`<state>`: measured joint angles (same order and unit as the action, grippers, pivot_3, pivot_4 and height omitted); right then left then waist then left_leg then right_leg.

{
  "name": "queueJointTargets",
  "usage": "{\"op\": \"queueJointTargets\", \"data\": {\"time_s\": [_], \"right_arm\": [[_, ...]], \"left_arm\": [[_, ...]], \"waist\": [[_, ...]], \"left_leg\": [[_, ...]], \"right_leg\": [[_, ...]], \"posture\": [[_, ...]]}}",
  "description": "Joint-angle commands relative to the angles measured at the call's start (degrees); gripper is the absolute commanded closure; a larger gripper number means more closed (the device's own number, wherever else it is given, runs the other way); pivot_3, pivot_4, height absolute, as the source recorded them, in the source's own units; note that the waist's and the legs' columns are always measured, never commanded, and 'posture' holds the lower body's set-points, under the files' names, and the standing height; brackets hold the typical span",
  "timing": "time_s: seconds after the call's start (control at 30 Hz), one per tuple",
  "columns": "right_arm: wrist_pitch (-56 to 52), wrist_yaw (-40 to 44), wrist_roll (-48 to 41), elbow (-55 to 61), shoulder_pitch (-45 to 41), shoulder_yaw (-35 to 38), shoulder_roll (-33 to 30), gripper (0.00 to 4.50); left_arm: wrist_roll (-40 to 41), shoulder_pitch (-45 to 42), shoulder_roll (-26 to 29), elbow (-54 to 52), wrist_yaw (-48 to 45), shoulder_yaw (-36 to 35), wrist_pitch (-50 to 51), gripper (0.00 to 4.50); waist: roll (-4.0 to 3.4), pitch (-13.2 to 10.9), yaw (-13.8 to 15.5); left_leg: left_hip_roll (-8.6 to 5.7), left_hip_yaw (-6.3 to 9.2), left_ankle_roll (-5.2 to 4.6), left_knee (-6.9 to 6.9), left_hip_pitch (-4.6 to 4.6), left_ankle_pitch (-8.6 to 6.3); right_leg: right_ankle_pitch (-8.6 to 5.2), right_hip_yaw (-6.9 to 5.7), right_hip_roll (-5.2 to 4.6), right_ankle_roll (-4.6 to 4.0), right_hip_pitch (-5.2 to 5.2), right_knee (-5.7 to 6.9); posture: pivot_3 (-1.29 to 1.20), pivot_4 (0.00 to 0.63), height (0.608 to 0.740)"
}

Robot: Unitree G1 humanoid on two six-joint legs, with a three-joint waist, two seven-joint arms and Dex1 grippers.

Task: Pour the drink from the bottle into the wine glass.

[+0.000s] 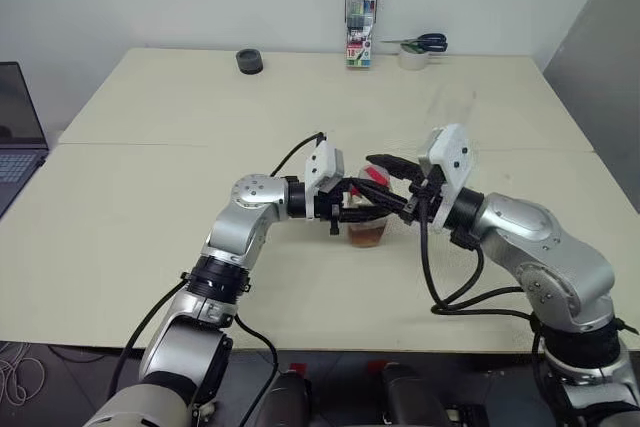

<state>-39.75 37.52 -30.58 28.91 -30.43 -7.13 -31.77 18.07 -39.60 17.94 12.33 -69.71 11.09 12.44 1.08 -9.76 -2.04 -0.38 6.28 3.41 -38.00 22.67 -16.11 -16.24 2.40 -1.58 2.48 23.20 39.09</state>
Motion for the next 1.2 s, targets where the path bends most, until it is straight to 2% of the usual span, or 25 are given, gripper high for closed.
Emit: {"op": "queueJointTargets", "data": {"time_s": [0.03, 0.1, 0.2, 0.33, 0.43, 0.47, 0.6, 0.77, 0.87, 1.2], "right_arm": [[6.7, 16.5, 2.3, -10.3, -6.6, -3.4, -5.7, 2.66], [8.7, 21.3, 2.5, -16.1, -10.9, -3.9, -6.6, 2.66], [8.2, 24.0, 2.1, -17.6, -11.4, -4.2, -7.6, 2.66], [7.3, 19.0, 1.1, -15.4, -9.6, 0.6, -6.5, 1.22], [3.0, 13.2, -1.6, -8.0, -6.7, 6.2, -7.1, 0.15], [0.3, 11.4, -3.3, -4.8, -5.3, 7.9, -7.4, 0.00], [-9.0, -3.0, -9.3, 7.9, 1.7, 13.7, -2.3, 0.00], [-10.7, -18.4, -2.4, 14.2, 6.4, 10.1, 5.5, 0.00], [-9.8, -25.2, 2.9, 15.5, 7.7, 4.2, 10.3, 0.00], [-6.1, -31.5, 11.6, 12.0, 6.5, -1.7, 17.5, 0.00]], "left_arm": [[2.4, -1.3, 0.8, -3.0, -1.8, -1.1, 0.6, 2.74], [2.1, -1.3, 0.7, -2.7, -2.3, -0.9, 0.2, 2.74], [1.9, -1.3, 0.3, -2.6, -1.5, -1.0, 0.0, 2.74], [1.8, -1.1, -0.1, -2.5, 0.1, -1.5, 0.4, 2.74], [1.3, -1.3, -0.2, -1.5, 1.1, -1.9, 0.6, 2.74], [1.2, -1.4, -0.3, -1.0, 1.4, -2.0, 0.5, 2.74], [0.9, -2.8, -1.0, 1.3, 2.1, -2.2, -0.1, 2.74], [0.4, -4.7, -1.8, 4.2, 2.3, -2.3, -1.1, 2.74], [0.3, -5.6, -2.2, 5.5, 2.0, -2.2, -1.6, 2.74], [0.0, -6.0, -2.2, 6.3, 1.4, -2.0, -2.1, 2.74]], "waist": [[-0.01, 0.0, -0.2], [-0.02, 0.0, -0.3], [-0.02, 0.0, -0.3], [-0.01, 0.0, -0.2], [-0.02, 0.0, 0.2], [-0.02, 0.0, 0.2], [-0.02, 0.0, 0.3], [-0.03, 0.0, 0.1], [-0.04, 0.0, 0.1], [-0.04, 0.0, 0.0]], "left_leg": [[0.01, 0.01, 0.00, 0.01, -0.02, 0.00], [0.03, -0.02, -0.01, 0.04, -0.07, 0.00], [0.05, 0.03, -0.01, 0.06, -0.06, 0.00], [-0.03, 0.05, 0.01, 0.01, 0.07, 0.00], [-0.07, 0.04, 0.01, -0.04, 0.12, 0.01], [-0.07, 0.06, 0.01, -0.04, 0.13, 0.01], [-0.06, 0.09, 0.01, -0.01, 0.12, 0.01], [-0.05, 0.04, 0.00, -0.04, 0.09, 0.01], [-0.01, 0.05, 0.01, -0.03, 0.07, 0.01], [-0.01, 0.06, 0.03, 0.00, 0.07, 0.02]], "right_leg": [[0.00, -0.01, 0.02, 0.00, -0.01, 0.00], [0.00, 0.00, 0.04, 0.00, -0.02, 0.00], [0.00, -0.02, 0.07, 0.00, -0.02, -0.01], [0.00, -0.01, -0.07, 0.00, 0.02, -0.04], [0.00, 0.00, -0.13, 0.00, 0.06, -0.02], [0.00, -0.01, -0.13, 0.00, 0.06, -0.03], [0.00, -0.03, -0.12, 0.00, 0.04, -0.02], [0.00, 0.03, -0.07, 0.00, 0.05, 0.06], [0.00, 0.02, -0.01, 0.00, 0.05, 0.07], [0.00, 0.02, 0.01, 0.00, 0.06, 0.04]], "posture": [[0.00, 0.150, 0.740], [0.00, 0.150, 0.740], [0.00, 0.150, 0.740], [0.00, 0.150, 0.740], [0.00, 0.150, 0.740], [0.00, 0.150, 0.740], [0.00, 0.150, 0.740], [0.00, 0.150, 0.740], [0.00, 0.150, 0.740], [0.00, 0.150, 0.740]]}}
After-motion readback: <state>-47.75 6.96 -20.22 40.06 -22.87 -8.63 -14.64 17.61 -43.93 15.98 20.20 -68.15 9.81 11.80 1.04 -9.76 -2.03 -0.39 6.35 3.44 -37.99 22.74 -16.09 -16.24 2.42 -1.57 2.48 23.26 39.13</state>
